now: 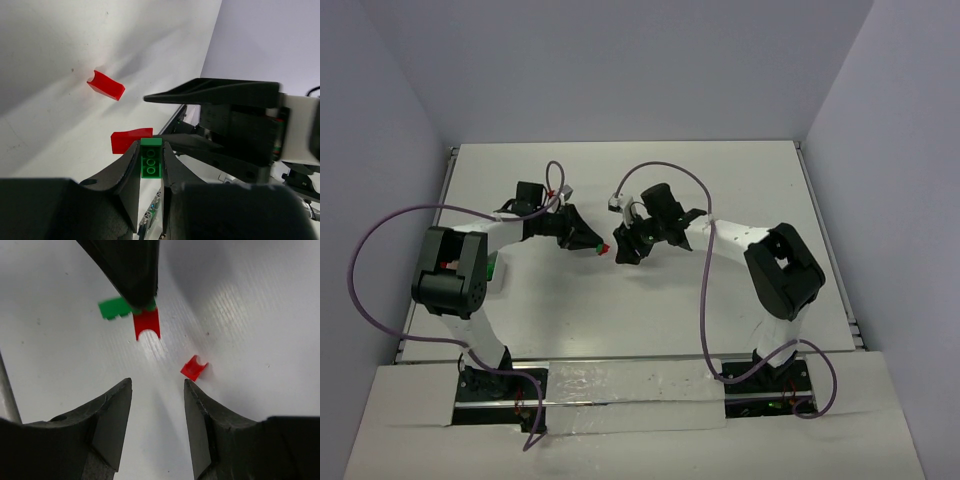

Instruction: Sort the legos into containers by color

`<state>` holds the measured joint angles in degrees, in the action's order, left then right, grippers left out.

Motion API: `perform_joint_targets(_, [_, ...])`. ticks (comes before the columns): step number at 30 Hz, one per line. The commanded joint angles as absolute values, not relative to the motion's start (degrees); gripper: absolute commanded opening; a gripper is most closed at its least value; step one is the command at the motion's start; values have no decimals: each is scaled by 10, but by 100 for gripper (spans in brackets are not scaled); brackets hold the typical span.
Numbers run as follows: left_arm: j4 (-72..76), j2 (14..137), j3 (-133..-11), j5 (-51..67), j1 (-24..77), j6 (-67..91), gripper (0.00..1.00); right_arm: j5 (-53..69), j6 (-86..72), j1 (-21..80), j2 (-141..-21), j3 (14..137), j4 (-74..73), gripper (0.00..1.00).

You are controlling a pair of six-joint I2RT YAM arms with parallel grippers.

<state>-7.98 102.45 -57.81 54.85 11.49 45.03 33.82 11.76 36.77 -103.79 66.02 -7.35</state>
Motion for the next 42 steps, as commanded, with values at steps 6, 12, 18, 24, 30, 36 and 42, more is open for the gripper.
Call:
perform_joint_targets(6, [-56,990,-573,561,151,460,0,380,104,372,-1006,697,-47,53])
perform_joint_targets(12, [-49,985,-574,567,158,467,0,388,111,376,-1002,683,-45,49])
perform_joint_targets(18, [-34,984,-570,582,169,477,0,402,113,378,-999,684,-41,42])
perform_joint_targets(24, [-28,982,-564,585,174,480,0,411,112,381,-991,682,-33,26])
perform_joint_targets(30, [-79,965,-588,543,163,432,0,408,121,383,-971,660,-30,0])
perform_joint_targets(36, [-147,911,-628,499,64,376,0,394,133,382,-947,625,-29,0])
perform_joint_targets(42, [-317,861,-707,425,2,175,0,377,138,382,-941,611,-40,0])
